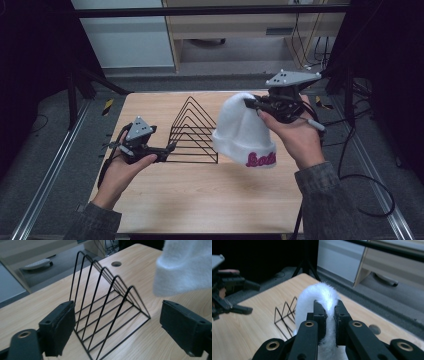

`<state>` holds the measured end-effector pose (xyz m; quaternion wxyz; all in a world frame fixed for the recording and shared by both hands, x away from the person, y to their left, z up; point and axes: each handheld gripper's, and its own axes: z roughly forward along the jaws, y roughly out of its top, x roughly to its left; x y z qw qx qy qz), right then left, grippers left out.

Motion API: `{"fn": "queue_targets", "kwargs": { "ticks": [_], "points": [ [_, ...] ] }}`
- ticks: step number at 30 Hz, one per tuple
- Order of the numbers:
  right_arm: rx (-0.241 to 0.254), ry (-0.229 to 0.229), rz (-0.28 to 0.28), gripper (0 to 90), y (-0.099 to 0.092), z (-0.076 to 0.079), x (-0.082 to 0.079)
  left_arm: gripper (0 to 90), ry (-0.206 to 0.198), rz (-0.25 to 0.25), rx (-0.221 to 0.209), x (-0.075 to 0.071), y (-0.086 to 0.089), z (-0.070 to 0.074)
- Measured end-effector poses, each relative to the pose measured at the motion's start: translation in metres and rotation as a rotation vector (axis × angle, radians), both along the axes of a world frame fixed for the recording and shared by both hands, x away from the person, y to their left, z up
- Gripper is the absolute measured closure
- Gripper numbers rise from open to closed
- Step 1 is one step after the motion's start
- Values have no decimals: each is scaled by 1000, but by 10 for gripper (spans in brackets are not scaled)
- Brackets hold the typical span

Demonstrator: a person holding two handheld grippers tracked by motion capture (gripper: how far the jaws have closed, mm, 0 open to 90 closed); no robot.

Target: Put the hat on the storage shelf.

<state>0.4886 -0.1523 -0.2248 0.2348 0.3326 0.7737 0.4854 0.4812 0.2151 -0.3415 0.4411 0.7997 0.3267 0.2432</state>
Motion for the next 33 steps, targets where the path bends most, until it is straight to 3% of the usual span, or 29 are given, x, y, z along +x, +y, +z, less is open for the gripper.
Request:
{"fn": "queue_targets", "kwargs": {
  "ticks": [6,10,15,24,33],
  "points": [
    [3,-51,17,834,9,28,4,146,-14,-53,17,6,-14,12],
    [25,-59,26,834,12,39,9,158,-17,-60,22,11,-20,19],
    [43,-55,36,834,17,43,20,192,-7,-124,40,28,-37,28],
    [78,-57,68,834,30,49,33,235,4,-162,32,49,-51,35],
    [106,-70,117,834,53,64,41,185,6,-144,9,60,-50,40]
  ]
}}
